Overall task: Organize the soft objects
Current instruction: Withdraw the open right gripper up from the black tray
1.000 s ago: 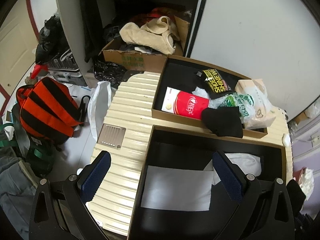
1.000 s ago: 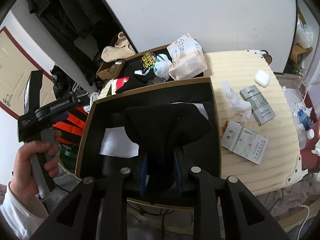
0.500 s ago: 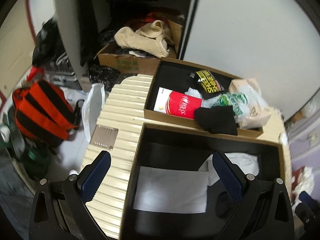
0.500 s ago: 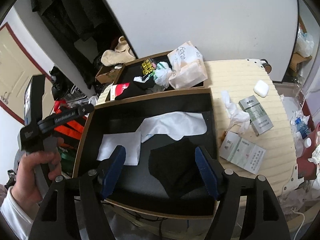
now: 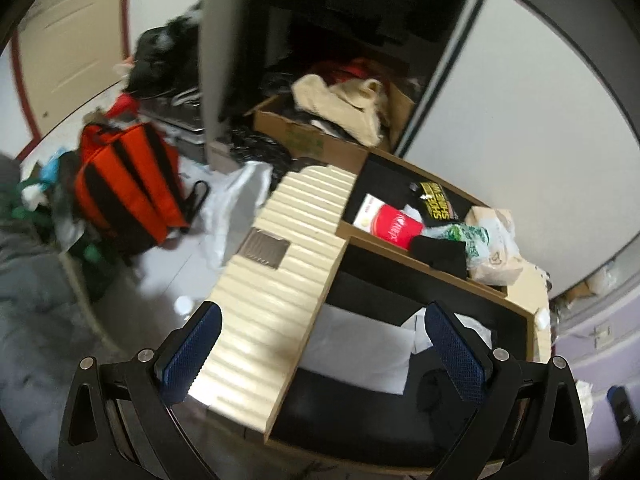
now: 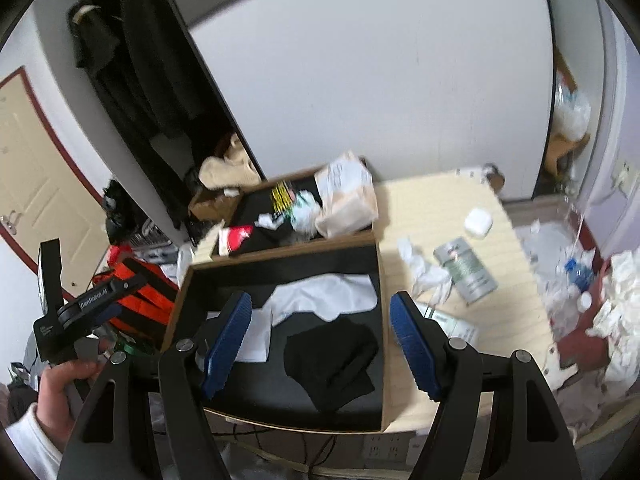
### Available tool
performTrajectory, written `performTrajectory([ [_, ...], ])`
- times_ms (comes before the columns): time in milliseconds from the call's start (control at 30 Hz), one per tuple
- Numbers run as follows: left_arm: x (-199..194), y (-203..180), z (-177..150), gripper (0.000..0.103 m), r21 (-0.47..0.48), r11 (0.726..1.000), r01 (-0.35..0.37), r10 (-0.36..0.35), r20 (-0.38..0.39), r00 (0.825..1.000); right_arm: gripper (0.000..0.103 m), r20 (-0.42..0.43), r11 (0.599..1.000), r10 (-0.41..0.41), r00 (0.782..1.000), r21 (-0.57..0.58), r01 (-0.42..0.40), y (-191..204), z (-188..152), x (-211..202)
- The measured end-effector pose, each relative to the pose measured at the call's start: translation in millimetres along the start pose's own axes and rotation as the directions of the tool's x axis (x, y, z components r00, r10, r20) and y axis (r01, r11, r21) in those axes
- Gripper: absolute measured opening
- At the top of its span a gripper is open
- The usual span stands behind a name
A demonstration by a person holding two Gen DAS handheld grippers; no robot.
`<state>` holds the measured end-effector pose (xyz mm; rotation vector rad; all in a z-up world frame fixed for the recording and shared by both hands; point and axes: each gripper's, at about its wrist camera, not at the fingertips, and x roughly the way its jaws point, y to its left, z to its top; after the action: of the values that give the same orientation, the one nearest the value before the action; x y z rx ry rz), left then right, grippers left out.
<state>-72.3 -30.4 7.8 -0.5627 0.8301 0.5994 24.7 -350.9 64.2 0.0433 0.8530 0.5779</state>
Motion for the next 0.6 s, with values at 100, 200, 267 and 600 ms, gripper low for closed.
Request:
performTrajectory([
  [100, -25, -5, 2, 0.101, -0.055, 0.998, -0.001, 0.001, -0.002, 1.0, 0.07, 0.034, 1.0, 0.013, 0.999, 0.008, -0.013, -7, -5, -4],
  [200, -48, -30, 7, 0.101, -0.043, 0.999, 0.025, -0.024, 0.018, 1.0, 0.07, 0.036, 0.995, 0.023, 0.999, 0.093, -0.026, -20, -13, -3],
  [267, -59, -53, 14, 0.101, 0.06, 0.998, 0.028, -0.031, 0.044, 0.999, 0.07, 0.039, 0.979, 0.036, 0.999, 0.198, -0.043, -31, -17, -6],
  [600, -77, -113, 13, 0.101, 0.507, 0.861, 0.031, -0.125, 0.152, 0.981, 0.07, 0.085, 0.977, 0.0, 0.996, 0.21, -0.018, 1, 0, -27],
])
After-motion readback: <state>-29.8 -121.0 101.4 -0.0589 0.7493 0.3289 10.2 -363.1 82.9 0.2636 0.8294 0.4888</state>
